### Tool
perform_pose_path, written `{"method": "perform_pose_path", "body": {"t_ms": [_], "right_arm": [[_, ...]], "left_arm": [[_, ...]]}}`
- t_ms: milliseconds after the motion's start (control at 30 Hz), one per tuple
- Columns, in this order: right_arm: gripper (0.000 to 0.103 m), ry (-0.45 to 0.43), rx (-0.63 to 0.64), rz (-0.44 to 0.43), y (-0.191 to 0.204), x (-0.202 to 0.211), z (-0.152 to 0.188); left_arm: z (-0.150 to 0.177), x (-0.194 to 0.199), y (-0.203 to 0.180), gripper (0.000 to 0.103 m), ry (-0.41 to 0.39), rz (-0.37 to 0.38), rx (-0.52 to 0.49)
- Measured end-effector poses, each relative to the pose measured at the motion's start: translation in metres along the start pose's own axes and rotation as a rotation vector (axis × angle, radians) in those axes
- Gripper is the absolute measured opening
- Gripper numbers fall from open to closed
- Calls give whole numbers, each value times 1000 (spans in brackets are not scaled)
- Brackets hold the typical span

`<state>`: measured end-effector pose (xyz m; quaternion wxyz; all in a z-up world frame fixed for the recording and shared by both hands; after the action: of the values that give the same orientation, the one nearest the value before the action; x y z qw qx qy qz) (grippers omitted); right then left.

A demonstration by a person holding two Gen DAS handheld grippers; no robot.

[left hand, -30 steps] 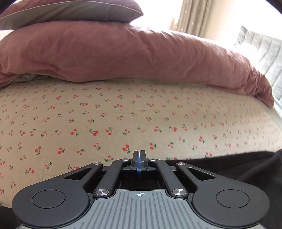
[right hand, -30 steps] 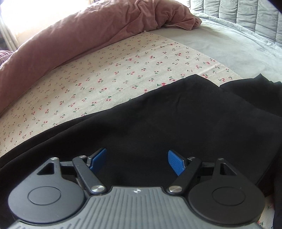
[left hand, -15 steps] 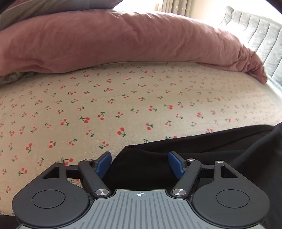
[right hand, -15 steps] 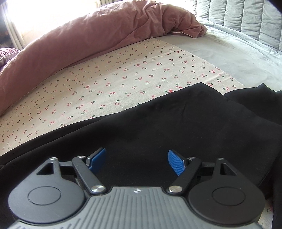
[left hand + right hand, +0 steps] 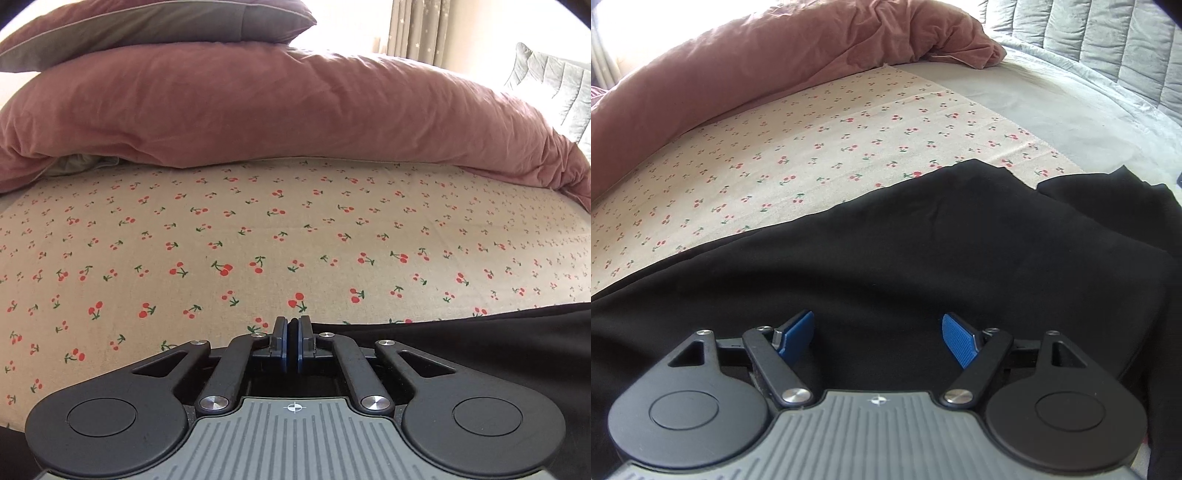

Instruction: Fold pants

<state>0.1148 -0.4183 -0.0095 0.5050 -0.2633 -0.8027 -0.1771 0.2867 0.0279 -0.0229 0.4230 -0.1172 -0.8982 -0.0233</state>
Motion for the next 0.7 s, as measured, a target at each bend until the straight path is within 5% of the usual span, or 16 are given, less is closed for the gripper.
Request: {"method": "perform_pose_path", "body": {"t_ms": [300, 433, 700], "right_arm": [[72, -114, -361, 86, -88, 16, -11], [70, -195, -531, -16, -116, 38, -5], [70, -150, -447, -93, -89, 27, -11]], "left_arm": [[1, 1, 18, 11, 41, 85, 186], [-3, 15, 28, 14, 38, 126, 267], [0, 75, 56, 21, 33, 80, 373]]}}
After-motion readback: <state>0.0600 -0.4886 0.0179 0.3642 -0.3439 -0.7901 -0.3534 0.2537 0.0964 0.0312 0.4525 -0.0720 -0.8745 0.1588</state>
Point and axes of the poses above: each gripper's, at about its wrist camera, not at the fingertips, and x roughly against the way its jaws point, y to its left, z to its underside, the point moved 5 cm from there along -x, roughly the way its jaws point, and after that the axes turned 8 degrees about y, right-handed, at the moved point
